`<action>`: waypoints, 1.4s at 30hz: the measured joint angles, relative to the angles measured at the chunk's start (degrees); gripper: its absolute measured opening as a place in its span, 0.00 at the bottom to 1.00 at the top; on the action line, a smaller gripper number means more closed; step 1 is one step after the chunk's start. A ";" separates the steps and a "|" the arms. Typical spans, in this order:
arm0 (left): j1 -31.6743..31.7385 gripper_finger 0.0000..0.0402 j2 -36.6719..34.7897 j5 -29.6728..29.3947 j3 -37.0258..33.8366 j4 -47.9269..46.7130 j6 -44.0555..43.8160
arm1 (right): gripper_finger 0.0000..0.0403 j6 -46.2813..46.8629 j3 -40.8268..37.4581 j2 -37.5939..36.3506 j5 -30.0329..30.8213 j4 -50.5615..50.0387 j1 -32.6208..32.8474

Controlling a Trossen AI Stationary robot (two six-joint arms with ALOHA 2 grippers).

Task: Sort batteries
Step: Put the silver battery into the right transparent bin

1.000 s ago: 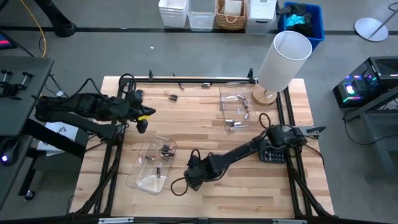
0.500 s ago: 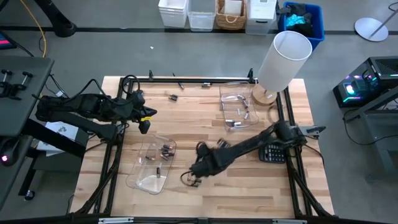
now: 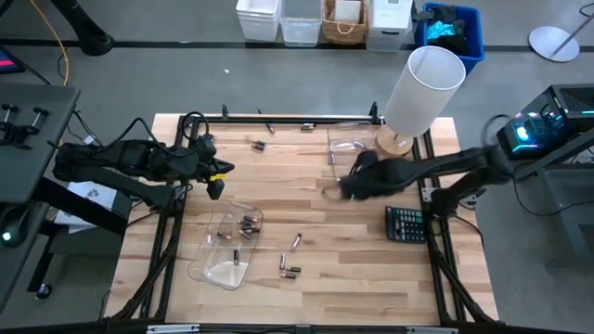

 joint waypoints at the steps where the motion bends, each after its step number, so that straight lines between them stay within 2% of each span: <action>1: -0.02 0.00 0.00 0.00 0.00 0.01 0.00 | 0.03 0.14 -2.11 -2.07 -1.31 3.11 -1.64; 6: -0.02 0.00 0.00 0.04 0.00 -0.01 0.00 | 0.11 -4.92 -8.17 -5.66 -4.64 21.24 -4.07; 11: 0.00 0.00 0.00 0.12 0.00 -0.02 0.00 | 0.29 -3.94 -8.31 -3.25 -4.29 21.78 -4.80; 14: -0.01 0.00 0.00 0.15 0.00 -0.03 0.00 | 0.40 -8.01 -7.90 -2.78 -6.83 35.59 -2.49; 16: 0.00 0.00 0.00 0.15 0.00 -0.03 0.00 | 0.46 -15.60 -7.65 -1.19 -11.59 48.49 0.31; 19: -0.01 0.00 0.00 0.13 0.00 -0.01 0.00 | 0.48 -28.14 -7.25 3.34 -21.63 58.25 4.23; 22: 0.00 0.00 0.00 0.17 0.00 -0.03 0.00 | 0.48 -41.57 -3.97 9.41 -27.29 55.48 6.82; 31: -0.01 0.00 0.00 0.31 0.00 -0.03 -0.34 | 0.48 -76.70 14.44 29.36 -31.36 43.67 7.64; 37: 0.00 0.00 0.00 0.35 0.00 -0.03 -0.07 | 0.48 -94.45 27.07 38.39 -31.96 30.49 7.28; 42: -0.02 0.00 0.00 0.35 0.00 -0.03 -0.38 | 0.48 -103.92 31.23 42.54 -32.43 27.81 6.14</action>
